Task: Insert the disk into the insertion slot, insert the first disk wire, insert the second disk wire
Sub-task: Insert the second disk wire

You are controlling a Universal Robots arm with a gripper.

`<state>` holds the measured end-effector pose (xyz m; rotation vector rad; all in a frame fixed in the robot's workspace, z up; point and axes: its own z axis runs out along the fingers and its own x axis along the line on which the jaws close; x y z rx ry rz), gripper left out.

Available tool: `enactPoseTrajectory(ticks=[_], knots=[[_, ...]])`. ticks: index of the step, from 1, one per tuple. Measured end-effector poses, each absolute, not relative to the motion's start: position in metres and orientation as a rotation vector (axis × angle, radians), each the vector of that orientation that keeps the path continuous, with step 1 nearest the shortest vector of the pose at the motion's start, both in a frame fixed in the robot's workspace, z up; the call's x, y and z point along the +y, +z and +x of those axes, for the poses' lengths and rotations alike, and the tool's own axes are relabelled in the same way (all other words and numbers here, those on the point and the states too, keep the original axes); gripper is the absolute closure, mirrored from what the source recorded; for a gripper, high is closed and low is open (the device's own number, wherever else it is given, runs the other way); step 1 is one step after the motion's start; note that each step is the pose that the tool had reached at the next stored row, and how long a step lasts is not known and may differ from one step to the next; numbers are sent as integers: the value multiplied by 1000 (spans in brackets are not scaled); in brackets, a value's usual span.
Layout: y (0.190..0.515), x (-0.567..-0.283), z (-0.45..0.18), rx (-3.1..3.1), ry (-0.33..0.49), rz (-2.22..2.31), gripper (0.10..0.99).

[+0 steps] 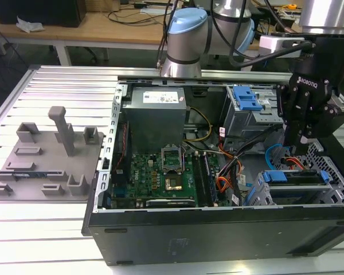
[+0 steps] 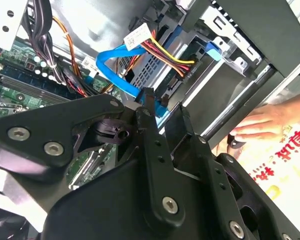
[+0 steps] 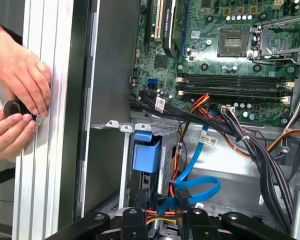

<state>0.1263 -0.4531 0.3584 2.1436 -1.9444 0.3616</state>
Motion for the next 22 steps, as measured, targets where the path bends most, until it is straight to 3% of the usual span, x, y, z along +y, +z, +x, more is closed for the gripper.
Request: enactPoseTrajectory(ticks=[11,12,15,22], knots=[[356,-453,126,-1939,369,2143,725],[356,-453,126,-1938,370,2143,737],[356,-453,126,-1937,371,2143,925],[356,-453,126,-1937,371,2143,925]])
